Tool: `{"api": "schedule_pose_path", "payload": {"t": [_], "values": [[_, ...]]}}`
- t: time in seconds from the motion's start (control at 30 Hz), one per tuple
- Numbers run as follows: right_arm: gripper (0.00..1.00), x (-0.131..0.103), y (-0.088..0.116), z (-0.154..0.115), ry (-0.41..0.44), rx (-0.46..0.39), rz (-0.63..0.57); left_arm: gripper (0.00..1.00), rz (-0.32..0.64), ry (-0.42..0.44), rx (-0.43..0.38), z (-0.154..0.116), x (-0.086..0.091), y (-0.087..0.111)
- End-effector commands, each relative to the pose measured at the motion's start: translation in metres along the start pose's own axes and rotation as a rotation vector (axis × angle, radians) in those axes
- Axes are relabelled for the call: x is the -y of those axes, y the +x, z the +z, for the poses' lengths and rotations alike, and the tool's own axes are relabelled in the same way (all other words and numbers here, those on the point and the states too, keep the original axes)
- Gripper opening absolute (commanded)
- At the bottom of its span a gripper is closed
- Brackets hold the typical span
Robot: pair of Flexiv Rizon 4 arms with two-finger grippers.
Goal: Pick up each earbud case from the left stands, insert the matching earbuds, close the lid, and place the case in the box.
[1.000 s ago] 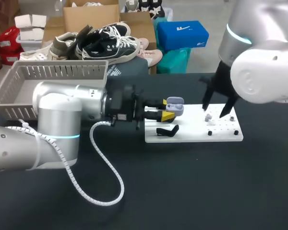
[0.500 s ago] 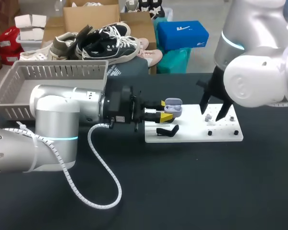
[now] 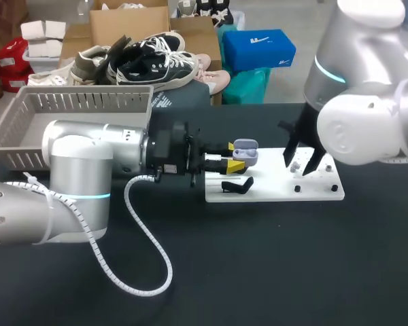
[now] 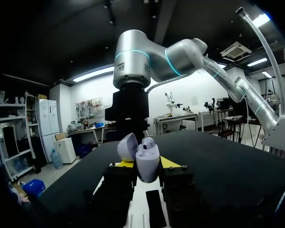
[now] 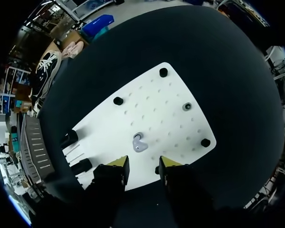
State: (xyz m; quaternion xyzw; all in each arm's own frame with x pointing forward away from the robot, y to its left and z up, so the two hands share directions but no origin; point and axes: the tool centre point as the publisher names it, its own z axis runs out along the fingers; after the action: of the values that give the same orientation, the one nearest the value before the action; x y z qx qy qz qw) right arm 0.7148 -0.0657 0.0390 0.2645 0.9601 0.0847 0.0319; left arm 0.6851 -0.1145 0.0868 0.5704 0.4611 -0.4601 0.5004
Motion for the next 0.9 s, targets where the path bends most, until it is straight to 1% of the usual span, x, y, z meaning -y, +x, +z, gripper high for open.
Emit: {"api": "schedule_pose_path", "payload": {"t": [0.03, 0.23, 0.3, 0.4, 0.63, 0.7, 0.9], "values": [[0.37, 0.003, 0.001, 0.004, -0.018, 0.014, -0.01, 0.0, 0.002, -0.005, 0.0, 0.0, 0.001, 0.0], [0.36, 0.003, 0.001, 0.006, -0.039, 0.043, -0.037, 0.0, 0.002, -0.005, 0.0, 0.0, 0.001, 0.0], [0.36, 0.003, 0.001, 0.006, -0.034, 0.064, -0.046, 0.0, 0.002, -0.005, 0.0, 0.0, 0.001, 0.0], [0.35, 0.003, 0.001, 0.006, -0.037, 0.071, -0.051, 0.0, 0.002, -0.005, 0.0, 0.0, 0.001, 0.0], [0.31, 0.001, -0.001, 0.01, -0.036, 0.078, -0.056, 0.0, 0.002, -0.005, 0.0, 0.0, 0.001, 0.0], [0.28, 0.001, -0.002, 0.011, -0.035, 0.077, -0.056, 0.0, 0.002, -0.005, 0.0, 0.0, 0.001, 0.0], [0.26, 0.0, -0.008, 0.014, -0.031, 0.074, -0.054, 0.0, 0.002, -0.005, 0.0, 0.0, 0.001, 0.0]]}}
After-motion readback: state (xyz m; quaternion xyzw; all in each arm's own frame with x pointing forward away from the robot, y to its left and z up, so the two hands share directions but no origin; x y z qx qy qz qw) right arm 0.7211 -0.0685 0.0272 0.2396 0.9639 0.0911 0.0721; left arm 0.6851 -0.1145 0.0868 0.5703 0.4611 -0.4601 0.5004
